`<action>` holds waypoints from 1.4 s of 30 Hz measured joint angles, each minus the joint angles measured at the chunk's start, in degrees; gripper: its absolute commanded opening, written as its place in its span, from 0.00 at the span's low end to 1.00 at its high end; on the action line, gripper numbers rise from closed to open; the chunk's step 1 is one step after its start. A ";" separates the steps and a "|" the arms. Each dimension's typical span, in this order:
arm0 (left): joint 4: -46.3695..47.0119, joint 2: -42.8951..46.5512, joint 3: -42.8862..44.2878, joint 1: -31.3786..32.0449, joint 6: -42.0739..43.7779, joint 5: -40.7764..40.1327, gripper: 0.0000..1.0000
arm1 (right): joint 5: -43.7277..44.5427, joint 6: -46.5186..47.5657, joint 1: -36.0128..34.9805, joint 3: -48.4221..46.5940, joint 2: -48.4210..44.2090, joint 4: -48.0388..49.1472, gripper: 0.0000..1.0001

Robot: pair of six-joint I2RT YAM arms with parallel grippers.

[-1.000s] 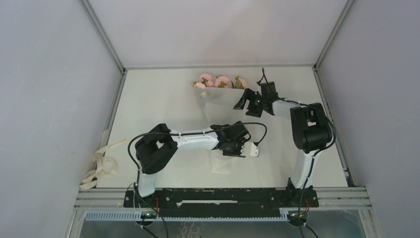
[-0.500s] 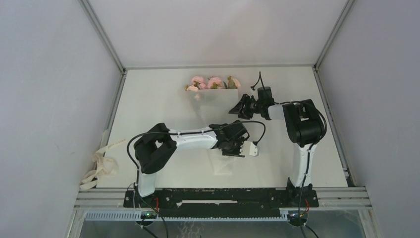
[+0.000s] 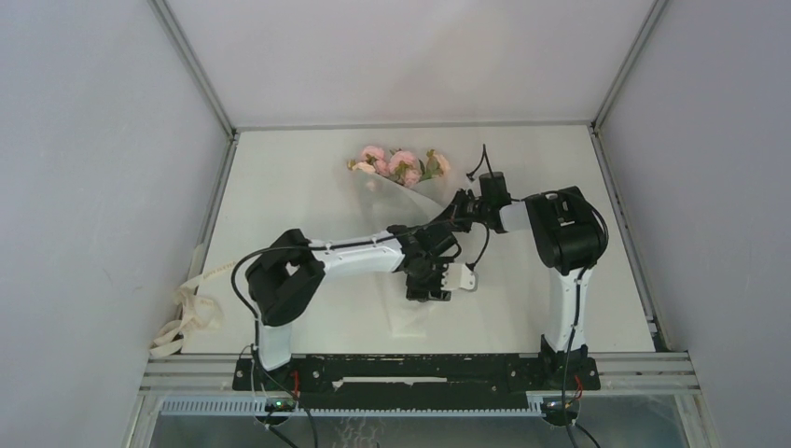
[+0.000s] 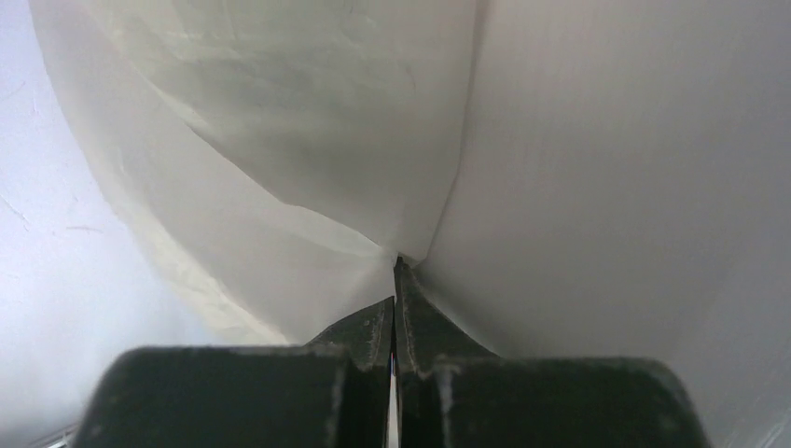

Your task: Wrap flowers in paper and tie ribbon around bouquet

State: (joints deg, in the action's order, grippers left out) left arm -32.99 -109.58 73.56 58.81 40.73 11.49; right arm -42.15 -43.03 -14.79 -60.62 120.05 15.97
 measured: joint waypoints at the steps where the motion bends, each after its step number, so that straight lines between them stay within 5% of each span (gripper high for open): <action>1: -2.14 0.26 0.50 -0.59 -0.87 0.79 0.67 | 0.09 -0.13 -0.11 0.48 -0.17 0.20 0.00; 5: -9.90 4.70 3.30 -5.64 -4.52 2.78 0.76 | 1.73 -0.39 -0.44 3.17 -2.29 0.70 0.00; 9: -14.67 14.84 4.79 -17.09 -6.80 3.50 0.79 | 3.85 0.13 -0.76 4.81 -4.50 -0.04 0.00; 15: -16.26 25.51 -1.05 -44.98 -7.96 -2.32 0.73 | 5.92 0.83 -1.86 4.81 -5.01 -0.76 0.00; 23: -17.86 22.25 -13.05 -85.22 -7.02 -13.33 0.76 | 8.46 2.78 -3.61 4.81 -6.93 -3.80 0.00; 28: -18.38 22.71 -21.33 -94.97 -3.52 -14.95 0.76 | 9.70 3.78 -4.17 4.81 -7.76 -5.51 0.00; 33: -18.29 22.40 -25.29 -99.10 -1.14 -14.93 0.62 | 10.14 4.17 -4.35 4.81 -7.89 -6.43 0.00; 34: -17.79 22.14 -25.57 -99.49 -0.90 -14.97 0.53 | 10.14 4.20 -4.35 4.81 -7.89 -6.56 0.00; 37: -16.46 20.74 -26.36 -99.73 -0.28 -14.47 0.03 | 10.14 4.24 -4.35 4.81 -7.89 -6.78 0.00; 42: -19.65 22.84 -26.16 -98.16 1.46 -7.13 0.00 | 10.14 4.39 -4.28 4.81 -8.07 -7.15 0.00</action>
State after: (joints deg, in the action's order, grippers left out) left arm -52.64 -86.74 47.40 -39.35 42.19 4.36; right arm -32.01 -38.63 -19.07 -55.81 111.98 8.82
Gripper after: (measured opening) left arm 0.008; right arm 0.006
